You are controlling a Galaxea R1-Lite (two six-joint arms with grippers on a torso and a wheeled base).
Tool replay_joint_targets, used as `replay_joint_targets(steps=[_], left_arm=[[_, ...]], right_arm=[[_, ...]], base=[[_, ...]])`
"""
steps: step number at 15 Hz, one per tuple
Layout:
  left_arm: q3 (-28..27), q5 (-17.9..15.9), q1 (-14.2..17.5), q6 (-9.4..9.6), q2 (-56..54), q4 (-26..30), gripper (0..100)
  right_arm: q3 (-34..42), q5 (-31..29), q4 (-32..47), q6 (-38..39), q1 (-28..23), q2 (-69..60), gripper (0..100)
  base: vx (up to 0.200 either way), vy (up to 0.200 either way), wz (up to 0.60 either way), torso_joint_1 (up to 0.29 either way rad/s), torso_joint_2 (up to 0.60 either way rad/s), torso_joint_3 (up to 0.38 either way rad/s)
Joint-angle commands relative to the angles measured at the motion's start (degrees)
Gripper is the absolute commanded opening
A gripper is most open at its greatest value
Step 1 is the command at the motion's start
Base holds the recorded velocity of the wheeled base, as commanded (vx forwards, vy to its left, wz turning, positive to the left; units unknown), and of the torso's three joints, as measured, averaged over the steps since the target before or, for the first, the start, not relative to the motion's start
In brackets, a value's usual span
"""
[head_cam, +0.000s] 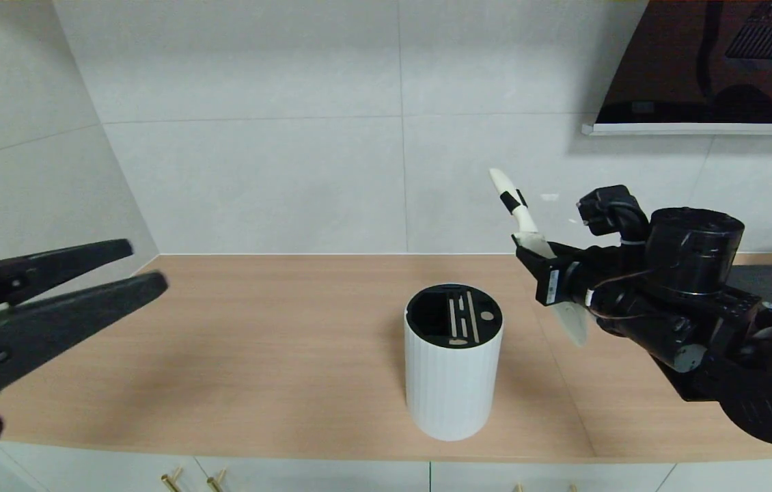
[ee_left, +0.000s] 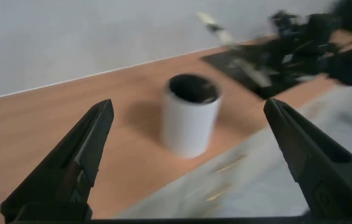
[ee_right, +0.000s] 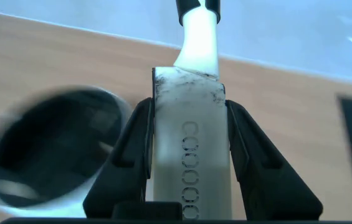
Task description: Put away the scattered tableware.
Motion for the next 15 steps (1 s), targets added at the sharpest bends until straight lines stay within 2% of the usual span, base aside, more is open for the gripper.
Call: replay_joint_targets(steps=[1, 3, 4, 5, 6, 7, 8, 12, 15], left_arm=[[-0.16, 0.14, -6.39, -5.81, 14.48, -10.26, 100], [1.95, 0.23, -10.52, -14.34, 18.08, -17.55, 100], [2.13, 0.23, -11.58, -16.98, 19.31, -19.31, 100], [2.48, 0.67, -14.39, -24.71, 22.83, -24.85, 100], [3.01, 1.64, -15.80, -28.31, 25.29, -28.98, 100], [3.45, 2.78, -16.50, -30.07, 27.13, -32.40, 100], [3.89, 4.27, -17.03, -30.95, 28.98, -35.30, 100], [4.42, 7.97, -19.31, -30.78, 33.64, -39.26, 100], [5.56, 8.58, -19.93, -30.51, 35.13, -42.69, 100]], right_arm=[[-0.86, -1.93, 0.06, 0.09, 3.49, -0.84, 0], [-0.42, -2.54, 1.73, 0.09, 6.04, -3.65, 0], [-0.42, -2.63, 2.61, 0.09, 7.18, -4.18, 0], [-0.34, -3.16, 3.40, 0.18, 10.17, -4.53, 0], [-0.07, -4.39, 3.40, 0.18, 11.49, -4.36, 0], [-0.07, -5.01, 3.40, 0.18, 12.63, -4.36, 0], [-0.16, -5.09, 3.40, 0.26, 14.13, -4.36, 0], [-0.07, -5.45, 3.40, 2.64, 20.10, -3.92, 0], [0.19, -5.36, 3.31, 3.51, 22.13, -4.01, 0]], base=[[0.000, 0.000, 0.00, 0.000, 0.00, 0.000], [0.000, 0.000, 0.00, 0.000, 0.00, 0.000], [0.000, 0.000, 0.00, 0.000, 0.00, 0.000], [0.000, 0.000, 0.00, 0.000, 0.00, 0.000], [0.000, 0.000, 0.00, 0.000, 0.00, 0.000], [0.000, 0.000, 0.00, 0.000, 0.00, 0.000], [0.000, 0.000, 0.00, 0.000, 0.00, 0.000], [0.000, 0.000, 0.00, 0.000, 0.00, 0.000], [0.000, 0.000, 0.00, 0.000, 0.00, 0.000]])
